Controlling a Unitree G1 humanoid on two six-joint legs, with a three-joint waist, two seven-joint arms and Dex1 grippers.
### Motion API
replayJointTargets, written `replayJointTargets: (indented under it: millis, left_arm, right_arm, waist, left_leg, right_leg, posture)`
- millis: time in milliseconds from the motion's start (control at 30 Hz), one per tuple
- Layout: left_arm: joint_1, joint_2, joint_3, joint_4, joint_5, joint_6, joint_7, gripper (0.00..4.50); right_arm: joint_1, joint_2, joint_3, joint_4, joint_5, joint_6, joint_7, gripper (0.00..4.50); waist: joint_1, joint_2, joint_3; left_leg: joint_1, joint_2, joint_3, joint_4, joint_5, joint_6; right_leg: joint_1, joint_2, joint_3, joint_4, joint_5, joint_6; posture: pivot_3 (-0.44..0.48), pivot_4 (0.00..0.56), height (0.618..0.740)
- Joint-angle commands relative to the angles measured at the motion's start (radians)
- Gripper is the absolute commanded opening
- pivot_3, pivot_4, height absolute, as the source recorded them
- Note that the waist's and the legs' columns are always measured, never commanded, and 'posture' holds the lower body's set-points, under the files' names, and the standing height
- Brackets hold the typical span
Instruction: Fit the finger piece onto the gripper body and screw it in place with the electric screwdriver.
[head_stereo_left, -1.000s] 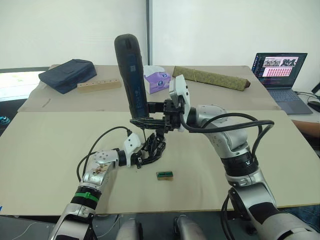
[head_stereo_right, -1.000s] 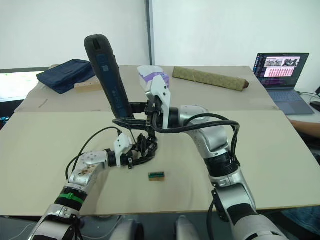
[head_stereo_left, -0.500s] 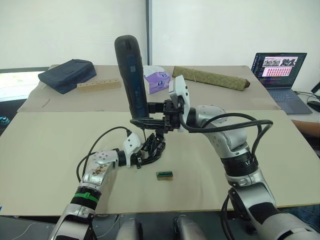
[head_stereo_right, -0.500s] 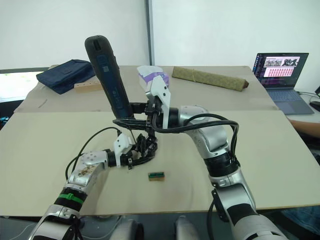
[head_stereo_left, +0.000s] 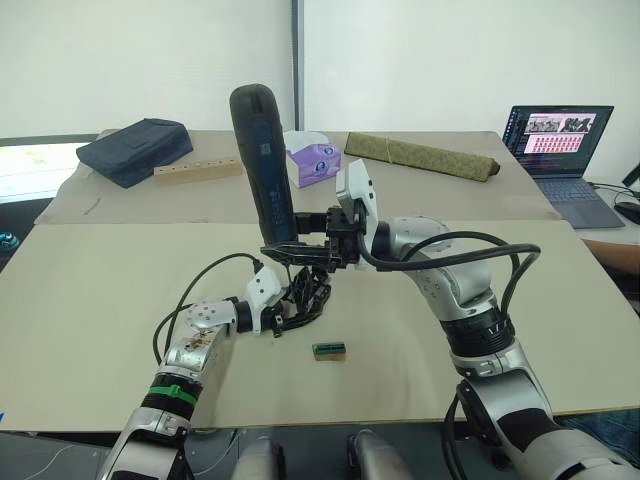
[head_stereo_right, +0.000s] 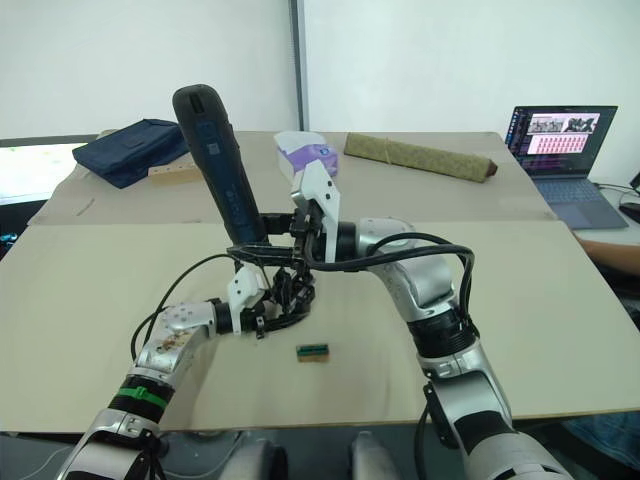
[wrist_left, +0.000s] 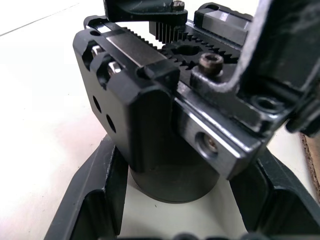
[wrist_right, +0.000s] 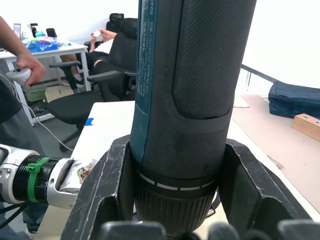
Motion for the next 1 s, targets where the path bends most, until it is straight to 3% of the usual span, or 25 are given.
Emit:
replayJointTargets:
  millis: [33, 1000]
  left_arm:
    - [0.034, 0.009, -0.018, 0.024, 0.011, 0.016, -0.006, 2.3]
    - [0.038, 0.009, -0.02, 0.021, 0.01, 0.017, -0.006, 2.3]
  right_arm:
    - [-0.024, 0.01, -0.016, -0.04, 0.018, -0.014, 0.001, 1.94]
    - [-0.051, 0.024, -0.056, -0.028, 0.034, 0.009, -0.033, 1.94]
  waist:
    - [0.0, 0.0, 0.0]
    - [-0.002, 0.0, 0.0]
  left_leg:
    - [0.0, 0.0, 0.0, 0.0, 0.0, 0.0]
    - [0.0, 0.0, 0.0, 0.0, 0.0, 0.0]
  right_leg:
    - [0.0, 0.0, 0.0, 0.0, 0.0, 0.0]
    - [0.0, 0.0, 0.0, 0.0, 0.0, 0.0]
  posture:
    - [0.0, 0.15, 0.74]
    - [0.0, 0.15, 0.74]
